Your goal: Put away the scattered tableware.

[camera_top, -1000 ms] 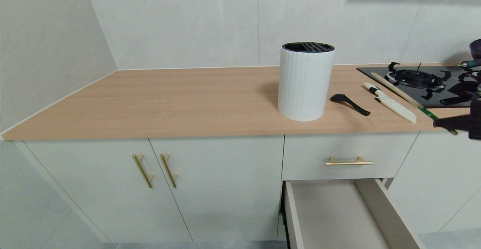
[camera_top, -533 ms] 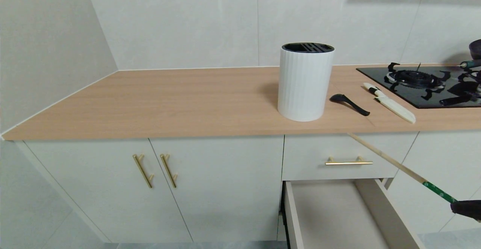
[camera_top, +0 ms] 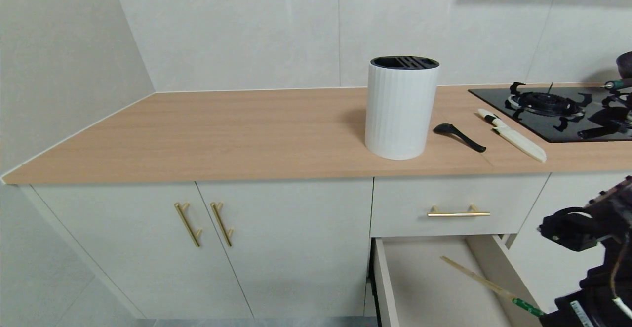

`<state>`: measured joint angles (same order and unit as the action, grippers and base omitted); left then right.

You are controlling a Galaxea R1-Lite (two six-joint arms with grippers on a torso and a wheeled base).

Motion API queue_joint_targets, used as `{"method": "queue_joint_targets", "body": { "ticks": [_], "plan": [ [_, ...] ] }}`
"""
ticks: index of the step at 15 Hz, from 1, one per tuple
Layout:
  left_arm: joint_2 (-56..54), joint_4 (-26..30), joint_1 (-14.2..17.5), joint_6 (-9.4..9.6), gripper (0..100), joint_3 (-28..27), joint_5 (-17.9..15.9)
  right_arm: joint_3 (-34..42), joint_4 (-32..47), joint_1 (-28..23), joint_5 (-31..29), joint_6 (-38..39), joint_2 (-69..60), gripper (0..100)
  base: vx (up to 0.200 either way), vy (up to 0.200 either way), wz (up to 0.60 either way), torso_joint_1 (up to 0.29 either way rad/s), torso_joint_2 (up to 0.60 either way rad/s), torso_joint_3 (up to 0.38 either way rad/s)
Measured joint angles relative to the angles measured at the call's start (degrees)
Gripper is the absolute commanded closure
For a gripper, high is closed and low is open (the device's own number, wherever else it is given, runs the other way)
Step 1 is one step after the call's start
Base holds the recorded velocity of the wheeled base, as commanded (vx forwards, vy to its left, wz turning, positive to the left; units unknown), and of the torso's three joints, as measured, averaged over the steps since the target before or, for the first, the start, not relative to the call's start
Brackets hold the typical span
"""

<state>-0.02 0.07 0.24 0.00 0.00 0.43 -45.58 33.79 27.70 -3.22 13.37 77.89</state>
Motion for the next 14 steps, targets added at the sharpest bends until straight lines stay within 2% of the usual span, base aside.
{"method": "queue_joint_targets", "body": {
  "ticks": [4, 9, 14],
  "plan": [
    [0.0, 0.0, 0.0, 0.0, 0, 0.0, 0.0, 1.6, -10.3, -0.3, -0.5, 7.8, 11.9, 100, 0.0, 0.0, 0.0, 0.0, 0.0, 0.0],
    [0.0, 0.0, 0.0, 0.0, 0, 0.0, 0.0, 1.9, -12.3, -0.3, -0.7, 8.5, 17.6, 100, 0.0, 0.0, 0.0, -0.002, 0.01, 0.008],
    [0.0, 0.0, 0.0, 0.0, 0, 0.0, 0.0, 2.1, -12.4, -0.2, -1.1, 8.5, 18.2, 100, 0.0, 0.0, 0.0, -0.115, 0.37, 0.256]
  ]
}}
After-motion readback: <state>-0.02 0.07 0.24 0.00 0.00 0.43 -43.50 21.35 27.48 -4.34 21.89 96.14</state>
